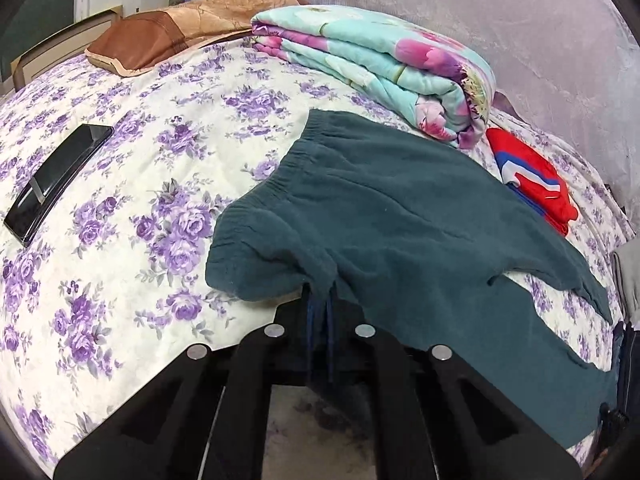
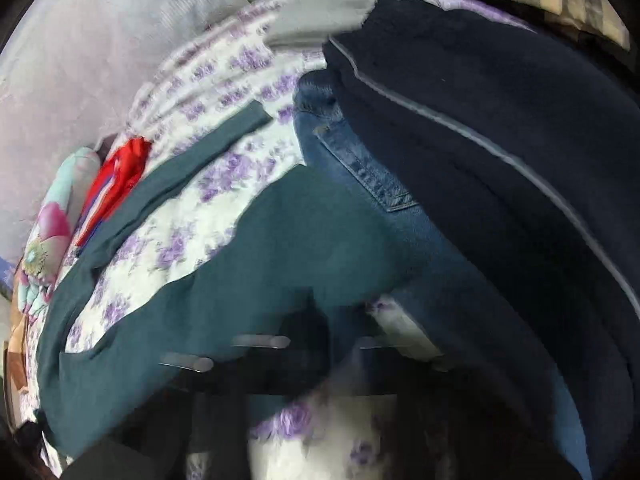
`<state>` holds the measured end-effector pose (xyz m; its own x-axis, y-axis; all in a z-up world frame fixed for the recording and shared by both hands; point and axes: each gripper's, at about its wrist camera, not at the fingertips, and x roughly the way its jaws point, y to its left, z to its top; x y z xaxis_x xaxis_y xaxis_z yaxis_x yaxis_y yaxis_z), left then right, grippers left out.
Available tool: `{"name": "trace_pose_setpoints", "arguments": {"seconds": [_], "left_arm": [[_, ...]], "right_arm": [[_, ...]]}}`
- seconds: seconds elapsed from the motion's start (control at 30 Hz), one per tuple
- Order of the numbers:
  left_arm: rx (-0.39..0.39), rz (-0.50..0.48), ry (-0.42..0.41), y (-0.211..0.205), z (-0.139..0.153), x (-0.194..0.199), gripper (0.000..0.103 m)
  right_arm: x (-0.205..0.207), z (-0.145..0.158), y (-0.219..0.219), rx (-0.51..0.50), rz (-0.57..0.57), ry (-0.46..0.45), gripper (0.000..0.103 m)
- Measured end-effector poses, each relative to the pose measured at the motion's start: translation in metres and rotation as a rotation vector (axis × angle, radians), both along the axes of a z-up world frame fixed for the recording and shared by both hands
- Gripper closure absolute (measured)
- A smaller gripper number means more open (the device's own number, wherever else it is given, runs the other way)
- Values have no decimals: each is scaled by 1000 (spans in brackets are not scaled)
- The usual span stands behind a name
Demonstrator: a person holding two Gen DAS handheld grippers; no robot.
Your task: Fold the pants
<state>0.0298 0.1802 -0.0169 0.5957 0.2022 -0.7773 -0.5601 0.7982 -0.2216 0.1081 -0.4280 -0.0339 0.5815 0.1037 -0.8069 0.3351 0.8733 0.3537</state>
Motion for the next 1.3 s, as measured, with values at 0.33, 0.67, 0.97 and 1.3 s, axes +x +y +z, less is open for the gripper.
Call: {"name": "trace_pose_setpoints", "arguments": {"seconds": [0.33, 0.67, 0.97, 1.3], "left_arm": [[19, -12, -58, 23, 36, -48, 99], [261, 212, 24, 45, 46, -82, 48], [296, -84, -187, -43, 85, 39, 17], [312, -213, -95, -73, 5, 101, 17]], "right_arm": [[-87, 40, -20, -34, 65, -7, 95], [-91, 97, 20, -423, 64, -188, 34], [88, 81, 60, -278, 199, -216, 36], [200, 6, 47, -119, 44, -21, 85]]}}
